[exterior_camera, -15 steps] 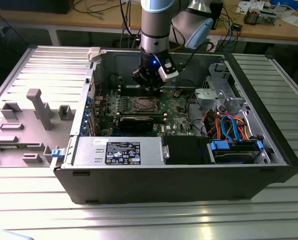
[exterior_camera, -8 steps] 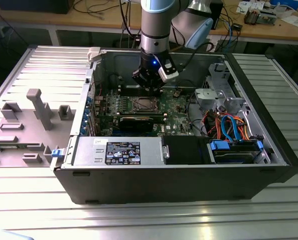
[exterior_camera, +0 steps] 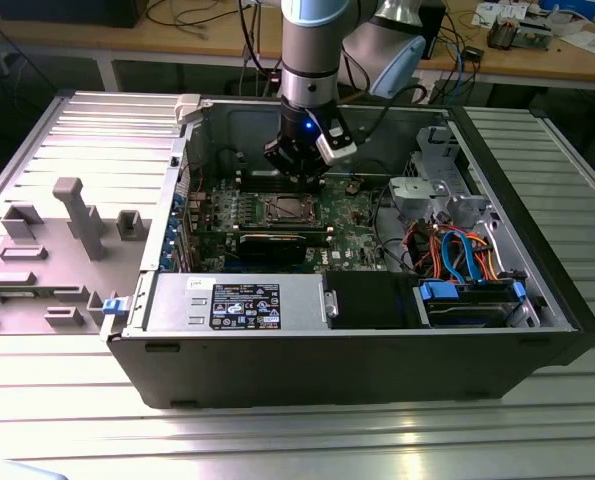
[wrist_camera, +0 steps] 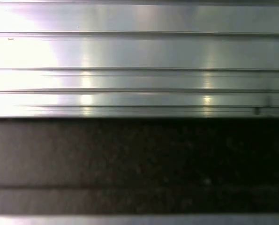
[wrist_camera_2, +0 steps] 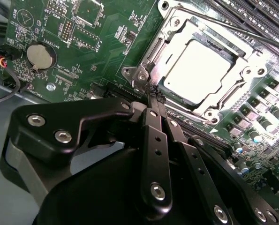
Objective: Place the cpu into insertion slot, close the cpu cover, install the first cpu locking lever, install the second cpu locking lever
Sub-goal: 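Install the second cpu locking lever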
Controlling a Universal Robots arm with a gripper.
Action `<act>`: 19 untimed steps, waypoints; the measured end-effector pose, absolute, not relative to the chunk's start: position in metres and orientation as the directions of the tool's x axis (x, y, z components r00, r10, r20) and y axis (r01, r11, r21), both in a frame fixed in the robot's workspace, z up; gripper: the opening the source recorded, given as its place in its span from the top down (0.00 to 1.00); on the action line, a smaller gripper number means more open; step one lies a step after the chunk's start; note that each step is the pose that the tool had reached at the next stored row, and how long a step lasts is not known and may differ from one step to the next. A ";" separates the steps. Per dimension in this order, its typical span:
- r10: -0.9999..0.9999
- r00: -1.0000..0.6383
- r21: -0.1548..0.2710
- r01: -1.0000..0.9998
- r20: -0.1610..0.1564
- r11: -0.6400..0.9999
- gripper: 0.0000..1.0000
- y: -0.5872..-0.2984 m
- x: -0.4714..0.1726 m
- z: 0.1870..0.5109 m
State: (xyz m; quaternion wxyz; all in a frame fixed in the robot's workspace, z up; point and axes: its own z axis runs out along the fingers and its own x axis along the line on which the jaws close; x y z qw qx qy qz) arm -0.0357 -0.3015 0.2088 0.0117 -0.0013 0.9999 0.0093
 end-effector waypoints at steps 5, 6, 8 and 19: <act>-0.003 -1.000 0.019 -0.003 -0.023 1.000 0.89 -0.311 -0.036 0.209; -0.002 -1.000 0.018 -0.003 -0.023 1.000 0.89 -0.313 -0.036 0.209; -0.002 -1.000 0.019 -0.003 -0.023 1.000 0.89 -0.313 -0.036 0.209; -0.002 -1.000 0.018 -0.003 -0.023 1.000 0.89 -0.317 -0.036 0.212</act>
